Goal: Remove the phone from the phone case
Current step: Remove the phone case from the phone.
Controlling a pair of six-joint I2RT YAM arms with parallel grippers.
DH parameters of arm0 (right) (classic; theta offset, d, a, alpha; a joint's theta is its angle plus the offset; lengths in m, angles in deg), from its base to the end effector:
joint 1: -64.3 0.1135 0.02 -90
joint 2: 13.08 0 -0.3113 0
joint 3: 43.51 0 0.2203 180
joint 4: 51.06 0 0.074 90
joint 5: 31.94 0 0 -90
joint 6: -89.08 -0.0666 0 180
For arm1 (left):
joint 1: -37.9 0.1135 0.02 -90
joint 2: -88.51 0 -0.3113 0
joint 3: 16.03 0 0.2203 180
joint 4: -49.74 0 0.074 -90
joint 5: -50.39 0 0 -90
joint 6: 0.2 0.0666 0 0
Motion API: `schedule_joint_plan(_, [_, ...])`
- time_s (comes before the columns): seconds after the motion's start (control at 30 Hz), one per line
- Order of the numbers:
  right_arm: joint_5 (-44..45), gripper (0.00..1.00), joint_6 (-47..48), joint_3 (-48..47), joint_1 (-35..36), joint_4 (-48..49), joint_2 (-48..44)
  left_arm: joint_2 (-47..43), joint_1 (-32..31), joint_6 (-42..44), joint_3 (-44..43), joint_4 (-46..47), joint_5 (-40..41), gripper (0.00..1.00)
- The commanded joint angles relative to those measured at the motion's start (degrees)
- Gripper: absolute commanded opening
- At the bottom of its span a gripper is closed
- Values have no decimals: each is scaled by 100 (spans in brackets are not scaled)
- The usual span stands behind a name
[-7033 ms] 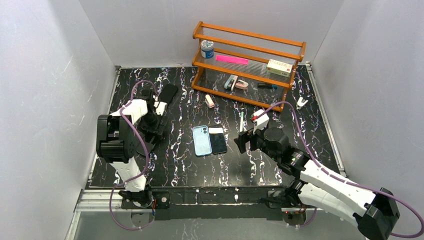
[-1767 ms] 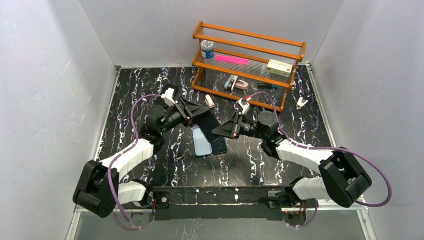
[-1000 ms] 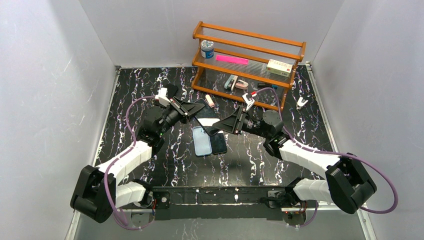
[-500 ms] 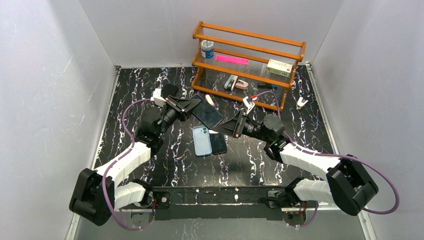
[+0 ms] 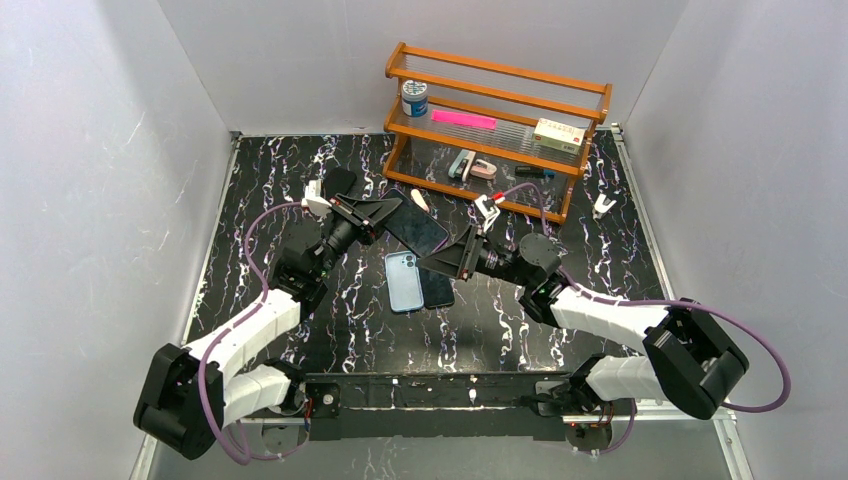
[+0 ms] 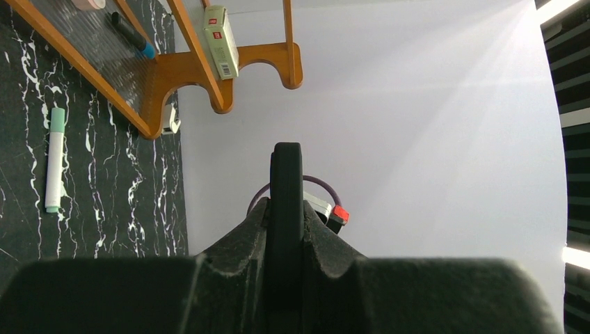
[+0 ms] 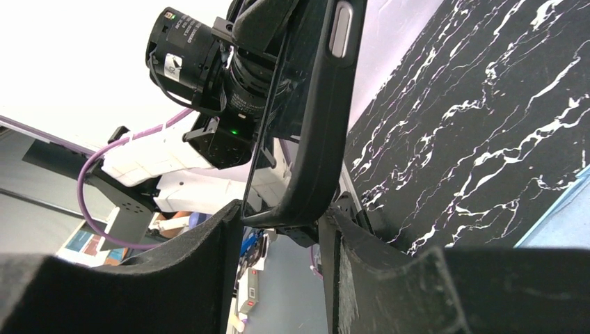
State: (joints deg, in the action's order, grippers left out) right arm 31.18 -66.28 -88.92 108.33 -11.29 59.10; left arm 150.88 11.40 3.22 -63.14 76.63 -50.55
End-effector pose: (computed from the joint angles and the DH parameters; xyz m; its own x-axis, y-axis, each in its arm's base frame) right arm 0.1598 0.1964 0.3406 -0.7840 0.3698 -0.4987 -0.5375 -0.0024 0.8432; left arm 0.1954 -0.1116 0.3594 -0.5926 -0.7997 -0.0966 0.2161 -0.0423 -0.9754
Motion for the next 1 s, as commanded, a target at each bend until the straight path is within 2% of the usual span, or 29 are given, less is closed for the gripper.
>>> schedule_joint_plan(0.0, [173,50,213,-275,121,496,3,-317,-72,-164,-8,415,219,0])
schedule_joint_plan(0.43, [426,45,327,-250,123,564,-252,-435,-162,-236,106,330,316,0])
schedule_joint_plan(0.63, [92,21,623,-292,121,542,-209,-513,-171,-311,23,-60,351,0])
schedule_joint_plan(0.73, [-481,15,1118,-512,123,401,-141,-570,-180,-332,-125,-652,349,0])
schedule_joint_plan(0.87, [-715,1,1852,-574,123,-24,-194,-620,-179,-369,-340,-1409,339,0])
schedule_joint_plan(0.97, [-884,1,2606,-616,121,-290,-276,-603,-179,-468,-449,-1676,265,0])
